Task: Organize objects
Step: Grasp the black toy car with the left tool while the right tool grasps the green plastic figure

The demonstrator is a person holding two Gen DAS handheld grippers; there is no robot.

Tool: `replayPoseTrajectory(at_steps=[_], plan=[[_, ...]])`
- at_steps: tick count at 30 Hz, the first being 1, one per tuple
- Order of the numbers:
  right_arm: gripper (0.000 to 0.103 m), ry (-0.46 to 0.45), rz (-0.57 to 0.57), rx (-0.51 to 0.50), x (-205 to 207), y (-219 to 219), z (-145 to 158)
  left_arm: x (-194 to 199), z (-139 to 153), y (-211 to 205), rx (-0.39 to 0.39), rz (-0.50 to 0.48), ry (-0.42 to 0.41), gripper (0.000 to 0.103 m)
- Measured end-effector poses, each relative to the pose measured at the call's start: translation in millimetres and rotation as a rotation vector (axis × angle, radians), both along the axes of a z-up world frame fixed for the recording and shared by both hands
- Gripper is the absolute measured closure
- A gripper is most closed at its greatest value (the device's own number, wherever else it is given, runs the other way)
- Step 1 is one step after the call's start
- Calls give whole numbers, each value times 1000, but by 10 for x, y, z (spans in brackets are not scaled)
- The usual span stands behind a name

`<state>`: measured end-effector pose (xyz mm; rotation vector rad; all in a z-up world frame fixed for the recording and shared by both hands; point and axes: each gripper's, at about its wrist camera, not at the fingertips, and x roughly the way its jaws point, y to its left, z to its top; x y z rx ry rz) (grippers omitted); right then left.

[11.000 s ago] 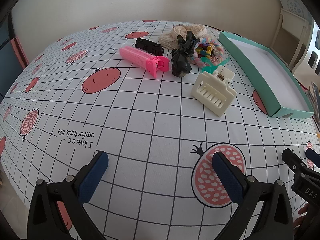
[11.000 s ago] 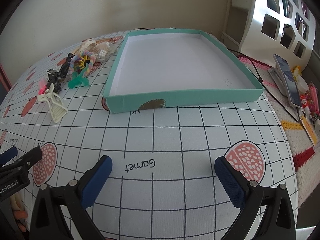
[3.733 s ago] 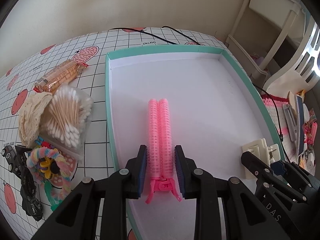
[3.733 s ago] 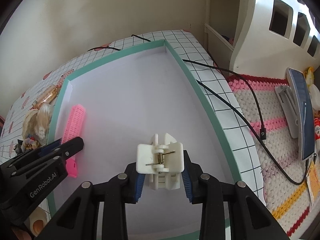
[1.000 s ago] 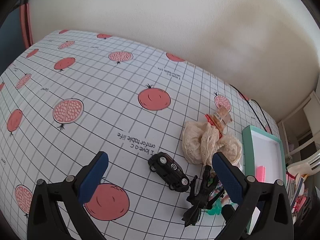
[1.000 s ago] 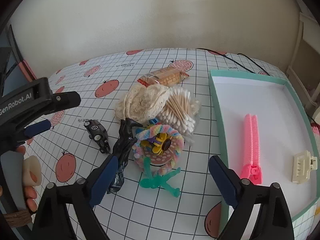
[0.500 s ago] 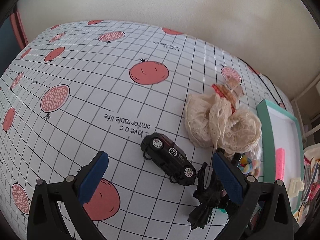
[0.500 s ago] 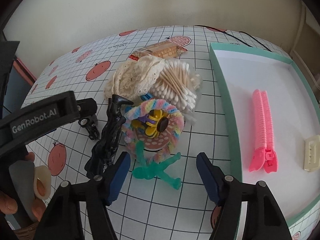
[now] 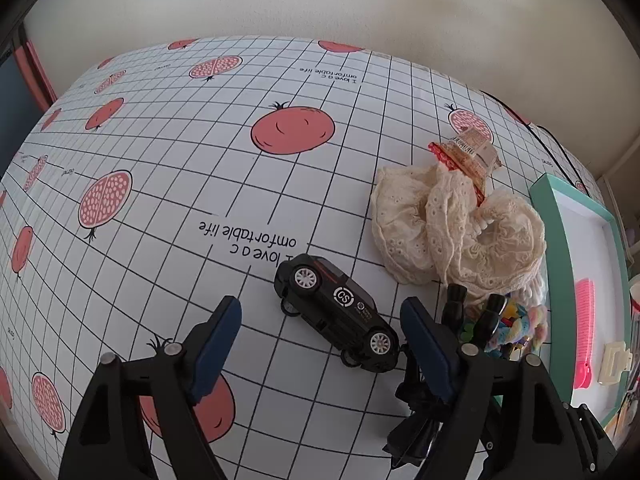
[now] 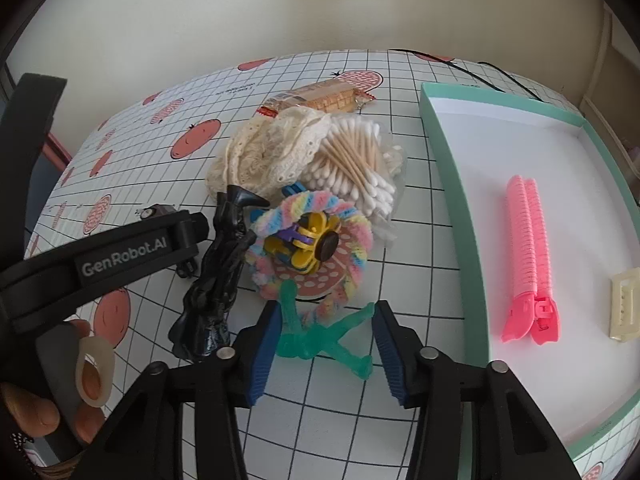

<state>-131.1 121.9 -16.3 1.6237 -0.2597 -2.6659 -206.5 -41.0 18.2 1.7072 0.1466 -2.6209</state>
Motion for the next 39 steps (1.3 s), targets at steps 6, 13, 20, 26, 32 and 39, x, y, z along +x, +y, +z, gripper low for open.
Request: replayPoseTrajectory(at_steps=[6, 13, 20, 26, 32, 39], plan=[[64, -2, 17, -20, 12, -20, 1, 1, -40, -25, 9, -3, -25, 53], [70, 2, 43, -21, 50, -41, 28, 9, -33, -71, 18, -3, -33, 76], [74, 6, 63, -31, 73, -43, 75, 20, 16, -123, 32, -3, -26, 81], [74, 39, 69, -61, 119, -8, 200, 39, 97, -215, 50, 13, -12, 82], [74, 74, 60, -77, 161, 71, 331, 84, 251, -278, 59, 28, 22, 85], [74, 107, 24, -91, 220, 327, 464, 113, 377, -259, 62, 25, 51, 85]])
